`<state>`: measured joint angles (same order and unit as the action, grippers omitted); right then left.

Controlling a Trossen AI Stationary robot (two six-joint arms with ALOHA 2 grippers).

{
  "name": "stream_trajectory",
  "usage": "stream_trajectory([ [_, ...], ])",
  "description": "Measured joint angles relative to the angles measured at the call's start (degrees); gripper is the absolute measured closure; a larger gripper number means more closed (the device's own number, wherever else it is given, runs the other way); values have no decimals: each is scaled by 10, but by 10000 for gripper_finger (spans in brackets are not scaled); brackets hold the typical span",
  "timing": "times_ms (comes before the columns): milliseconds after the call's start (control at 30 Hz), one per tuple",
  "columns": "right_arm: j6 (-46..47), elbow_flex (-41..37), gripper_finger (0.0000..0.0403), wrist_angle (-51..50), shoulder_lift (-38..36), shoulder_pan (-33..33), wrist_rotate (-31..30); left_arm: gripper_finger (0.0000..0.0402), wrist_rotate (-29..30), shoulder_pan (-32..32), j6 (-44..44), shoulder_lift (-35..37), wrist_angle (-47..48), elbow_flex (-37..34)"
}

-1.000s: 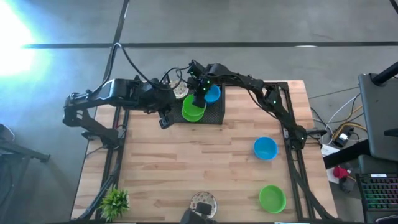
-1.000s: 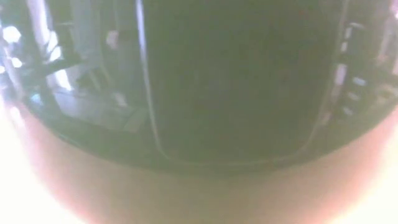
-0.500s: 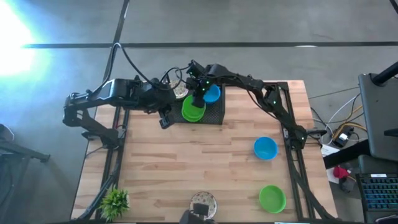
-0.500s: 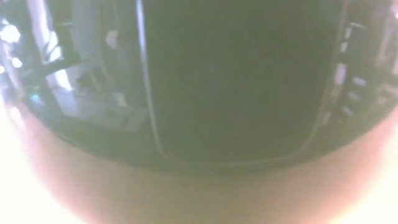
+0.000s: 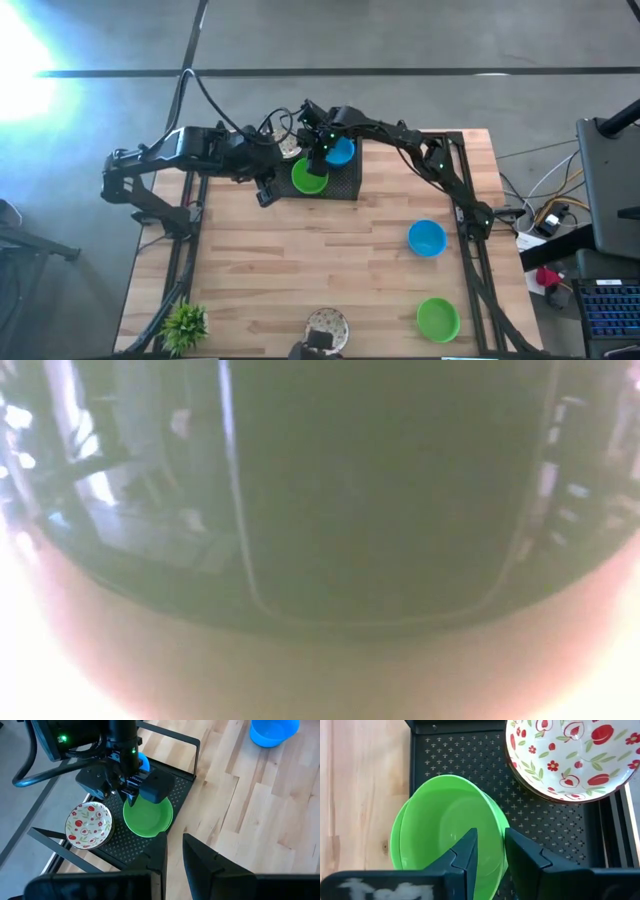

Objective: Pick & Place Mini bowls
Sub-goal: Stack the top green bowl on top of the green bowl on the shelf

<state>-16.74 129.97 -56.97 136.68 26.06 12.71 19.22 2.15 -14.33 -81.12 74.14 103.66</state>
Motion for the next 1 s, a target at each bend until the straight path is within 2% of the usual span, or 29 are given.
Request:
stream_trajectory([
  [267,3,0,331,0,-1,1,-2,349,0,0,-3,0,0,0],
  [533,2,10,389,-2,-2,1,-2,348,0,0,-4,0,0,0],
  [800,2,27,394,-7,-4,1,-2,349,0,0,-4,0,0,0],
  [1000,-8,-1,394,-2,-3,2,-5,349,0,0,-5,0,1,0],
])
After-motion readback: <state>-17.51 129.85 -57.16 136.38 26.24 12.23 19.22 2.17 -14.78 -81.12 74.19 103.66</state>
